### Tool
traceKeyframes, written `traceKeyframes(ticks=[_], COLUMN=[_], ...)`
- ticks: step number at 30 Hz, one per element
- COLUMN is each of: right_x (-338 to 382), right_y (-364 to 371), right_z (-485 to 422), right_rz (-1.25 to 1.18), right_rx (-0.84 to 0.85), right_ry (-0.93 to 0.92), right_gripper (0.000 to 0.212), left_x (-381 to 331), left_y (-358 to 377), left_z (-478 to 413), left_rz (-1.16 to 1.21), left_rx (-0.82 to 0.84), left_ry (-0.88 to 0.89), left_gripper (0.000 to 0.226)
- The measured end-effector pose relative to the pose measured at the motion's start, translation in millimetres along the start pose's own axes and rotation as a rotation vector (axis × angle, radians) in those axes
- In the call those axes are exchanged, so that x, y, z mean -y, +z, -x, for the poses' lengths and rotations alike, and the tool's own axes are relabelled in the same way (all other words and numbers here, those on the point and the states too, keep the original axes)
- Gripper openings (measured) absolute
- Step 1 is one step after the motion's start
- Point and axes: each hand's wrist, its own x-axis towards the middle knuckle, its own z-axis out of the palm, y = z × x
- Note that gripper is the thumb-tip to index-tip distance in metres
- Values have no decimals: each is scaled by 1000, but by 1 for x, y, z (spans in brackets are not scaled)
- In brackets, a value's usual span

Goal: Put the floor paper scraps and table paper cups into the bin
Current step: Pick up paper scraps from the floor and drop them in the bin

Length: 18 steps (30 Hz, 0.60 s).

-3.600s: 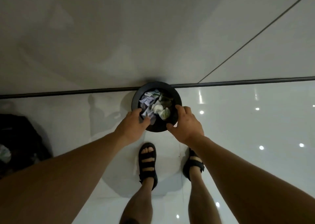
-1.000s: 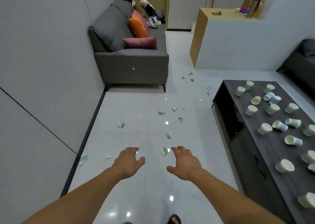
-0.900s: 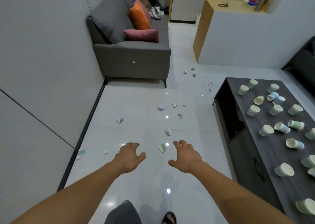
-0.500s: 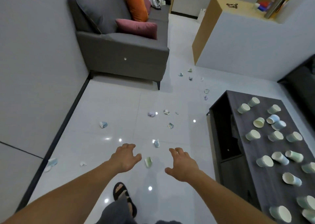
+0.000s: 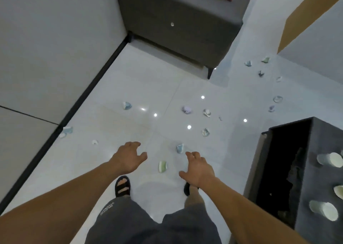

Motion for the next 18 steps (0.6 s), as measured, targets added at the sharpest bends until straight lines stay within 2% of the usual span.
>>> traceKeyframes(ticks=[3,7,11,15,18], right_x=[-36,-69,-87,-105,-120], right_y=[5,25,79,166,229], right_z=[-68,-163,-271,-372,-437], right_rz=[94,143,148,95,149], right_rx=[75,100,82,48,24], right_ry=[-68,-115,-135,-109,-102], right_gripper=[83,82,83,82,88], left_x=[-13,-20,-4,36,73], left_y=[34,96,159,234,296], left_z=[-40,-108,-203,-300,-358], left_rz=[132,209,208,174,156], left_rx=[-38,12,26,47,69], left_ry=[-146,-242,-236,-192,-190], left_gripper=[62,61,62,62,61])
